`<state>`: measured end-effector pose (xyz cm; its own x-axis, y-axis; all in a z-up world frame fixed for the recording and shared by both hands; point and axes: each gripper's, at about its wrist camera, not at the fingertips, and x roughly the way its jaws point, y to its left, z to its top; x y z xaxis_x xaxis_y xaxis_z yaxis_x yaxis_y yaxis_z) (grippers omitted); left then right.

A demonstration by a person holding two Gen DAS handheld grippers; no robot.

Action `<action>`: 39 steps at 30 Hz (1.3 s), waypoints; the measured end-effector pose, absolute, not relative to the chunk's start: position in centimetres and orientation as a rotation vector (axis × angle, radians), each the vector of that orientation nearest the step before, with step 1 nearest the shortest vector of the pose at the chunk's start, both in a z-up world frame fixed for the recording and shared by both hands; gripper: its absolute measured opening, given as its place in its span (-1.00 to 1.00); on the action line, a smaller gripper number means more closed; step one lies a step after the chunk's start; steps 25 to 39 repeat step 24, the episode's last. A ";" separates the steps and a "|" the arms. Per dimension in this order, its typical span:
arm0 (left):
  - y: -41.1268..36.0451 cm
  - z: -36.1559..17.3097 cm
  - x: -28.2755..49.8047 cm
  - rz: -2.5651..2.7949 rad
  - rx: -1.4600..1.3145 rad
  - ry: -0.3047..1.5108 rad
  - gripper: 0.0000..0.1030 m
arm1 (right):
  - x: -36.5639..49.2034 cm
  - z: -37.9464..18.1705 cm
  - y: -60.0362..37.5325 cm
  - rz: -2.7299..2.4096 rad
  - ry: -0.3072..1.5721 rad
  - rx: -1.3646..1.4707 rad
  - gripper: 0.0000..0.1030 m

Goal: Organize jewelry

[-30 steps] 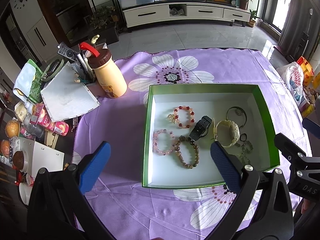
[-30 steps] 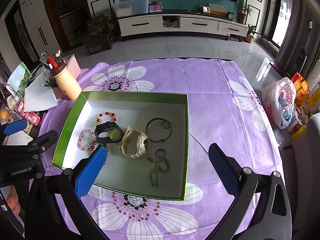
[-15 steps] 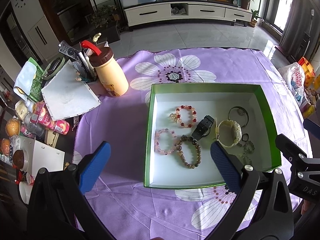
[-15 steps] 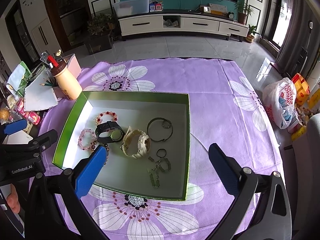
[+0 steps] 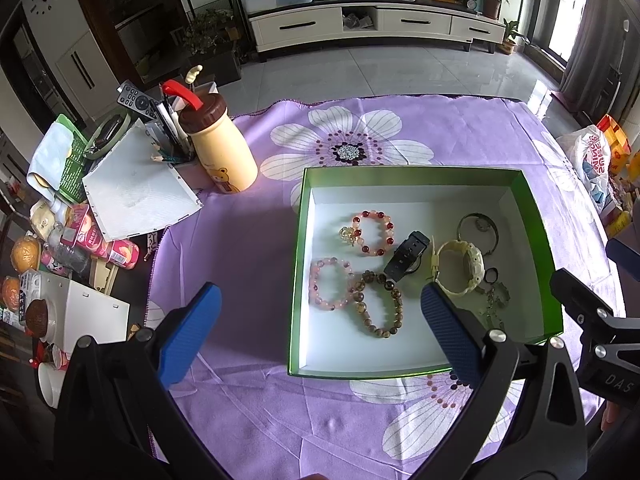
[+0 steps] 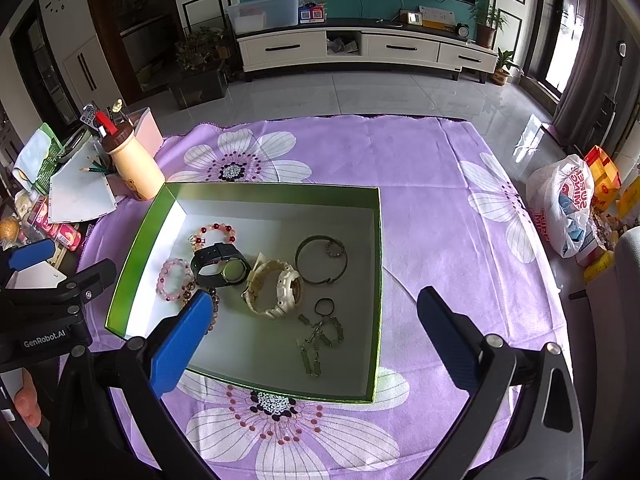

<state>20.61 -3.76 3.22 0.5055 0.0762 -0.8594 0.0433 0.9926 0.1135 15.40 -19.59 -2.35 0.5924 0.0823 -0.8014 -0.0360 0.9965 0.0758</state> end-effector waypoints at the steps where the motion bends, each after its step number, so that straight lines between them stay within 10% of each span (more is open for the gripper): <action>1: -3.7 3.2 20.6 0.021 0.125 1.042 0.96 | 15.4 -2.3 -19.6 0.068 0.934 0.053 0.97; 39: -3.4 3.2 20.6 0.033 0.107 1.047 0.96 | 15.4 -2.2 -19.7 0.068 0.926 0.061 0.97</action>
